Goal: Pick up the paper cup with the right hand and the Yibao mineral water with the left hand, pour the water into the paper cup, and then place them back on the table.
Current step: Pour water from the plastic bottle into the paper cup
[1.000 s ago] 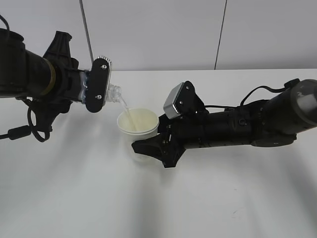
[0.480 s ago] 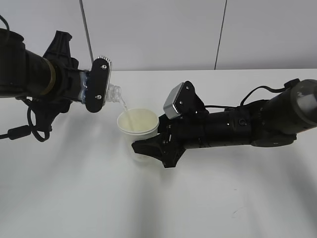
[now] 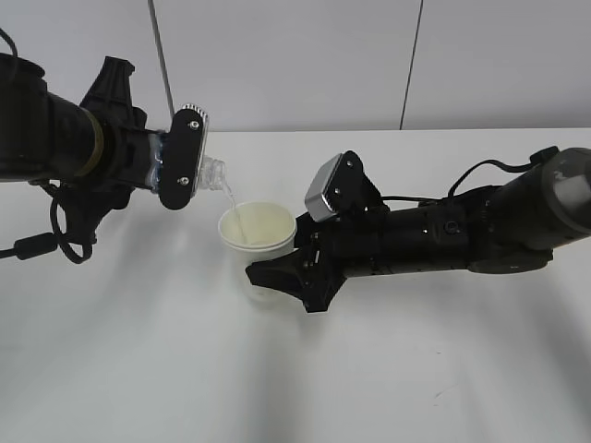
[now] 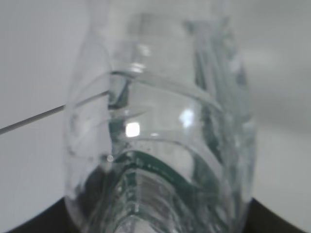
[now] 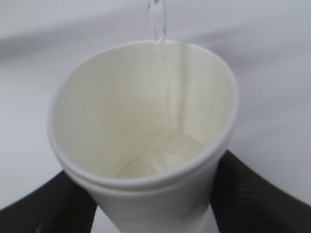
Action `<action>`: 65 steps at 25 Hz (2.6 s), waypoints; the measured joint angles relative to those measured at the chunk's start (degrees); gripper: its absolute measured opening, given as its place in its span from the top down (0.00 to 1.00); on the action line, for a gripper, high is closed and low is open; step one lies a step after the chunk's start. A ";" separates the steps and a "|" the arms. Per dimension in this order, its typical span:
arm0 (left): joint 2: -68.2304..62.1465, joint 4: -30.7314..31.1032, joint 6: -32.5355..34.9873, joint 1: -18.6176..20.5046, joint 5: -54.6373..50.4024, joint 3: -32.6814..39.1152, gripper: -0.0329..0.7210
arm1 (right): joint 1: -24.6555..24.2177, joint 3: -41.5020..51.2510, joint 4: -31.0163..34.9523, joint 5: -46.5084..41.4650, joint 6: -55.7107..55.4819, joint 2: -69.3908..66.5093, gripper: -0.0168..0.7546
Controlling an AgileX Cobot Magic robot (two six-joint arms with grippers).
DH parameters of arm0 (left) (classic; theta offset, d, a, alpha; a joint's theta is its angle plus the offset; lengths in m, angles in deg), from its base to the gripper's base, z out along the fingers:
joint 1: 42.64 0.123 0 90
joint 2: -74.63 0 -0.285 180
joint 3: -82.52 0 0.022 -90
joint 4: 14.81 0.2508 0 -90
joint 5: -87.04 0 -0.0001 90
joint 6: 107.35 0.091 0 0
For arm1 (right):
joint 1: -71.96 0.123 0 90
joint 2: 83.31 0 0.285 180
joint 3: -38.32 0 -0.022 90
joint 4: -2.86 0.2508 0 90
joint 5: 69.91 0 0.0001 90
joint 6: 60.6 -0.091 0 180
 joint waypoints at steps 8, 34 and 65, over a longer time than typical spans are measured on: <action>0.00 1.25 0.00 0.00 0.00 0.00 0.49 | 0.00 0.00 0.00 -0.09 0.00 0.00 0.32; 0.00 2.18 0.00 0.00 -0.06 0.00 0.50 | 0.00 0.00 -0.11 -0.35 0.00 0.00 0.32; 0.00 4.78 0.03 0.00 -0.41 0.00 0.50 | 0.00 0.00 -0.11 -1.62 0.00 0.00 0.32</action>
